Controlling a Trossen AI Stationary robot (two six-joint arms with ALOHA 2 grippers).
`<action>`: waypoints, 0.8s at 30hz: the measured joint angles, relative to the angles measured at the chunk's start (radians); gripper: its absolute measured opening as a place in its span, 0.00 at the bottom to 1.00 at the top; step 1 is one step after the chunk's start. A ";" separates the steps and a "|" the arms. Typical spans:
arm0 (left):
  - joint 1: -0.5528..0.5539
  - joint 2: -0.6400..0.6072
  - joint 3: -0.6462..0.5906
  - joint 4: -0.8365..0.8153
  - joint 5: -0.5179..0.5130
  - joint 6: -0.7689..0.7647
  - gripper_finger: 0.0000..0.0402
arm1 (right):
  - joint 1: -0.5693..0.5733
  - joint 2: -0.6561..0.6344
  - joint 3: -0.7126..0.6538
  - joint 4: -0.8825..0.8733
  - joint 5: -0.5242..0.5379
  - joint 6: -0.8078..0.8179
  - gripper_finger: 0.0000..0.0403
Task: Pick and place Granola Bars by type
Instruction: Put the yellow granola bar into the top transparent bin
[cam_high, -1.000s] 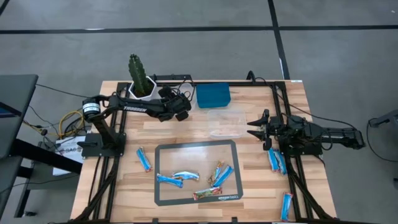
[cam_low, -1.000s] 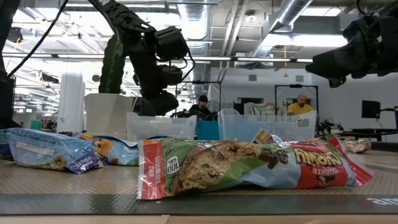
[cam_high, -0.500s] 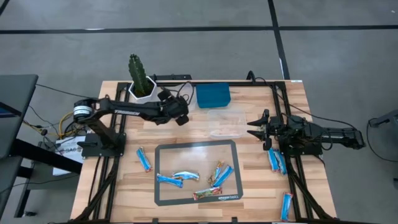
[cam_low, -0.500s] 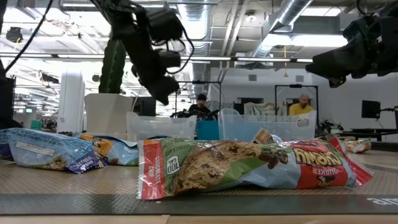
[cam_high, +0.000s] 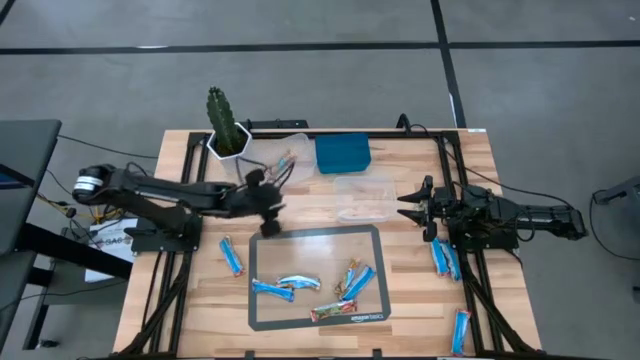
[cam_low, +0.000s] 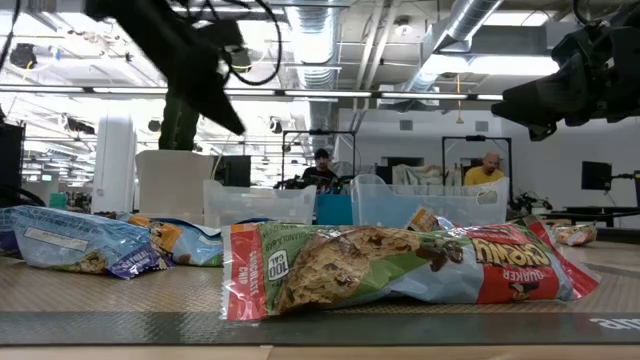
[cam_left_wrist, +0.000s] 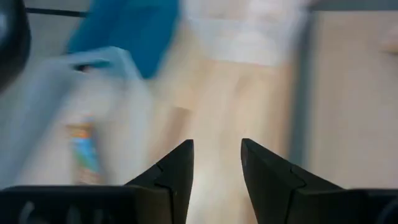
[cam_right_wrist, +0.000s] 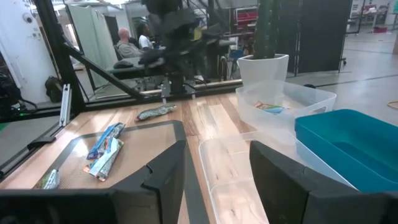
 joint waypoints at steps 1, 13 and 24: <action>-0.018 -0.021 -0.017 0.005 0.035 -0.005 0.32 | 0.000 0.000 0.000 0.000 0.000 0.000 0.42; -0.261 -0.235 -0.265 0.213 0.233 -0.114 0.32 | 0.000 0.000 0.000 0.000 0.000 0.000 0.42; -0.352 -0.276 -0.367 0.352 0.241 -0.165 0.32 | 0.000 0.000 0.000 0.000 0.000 0.000 0.42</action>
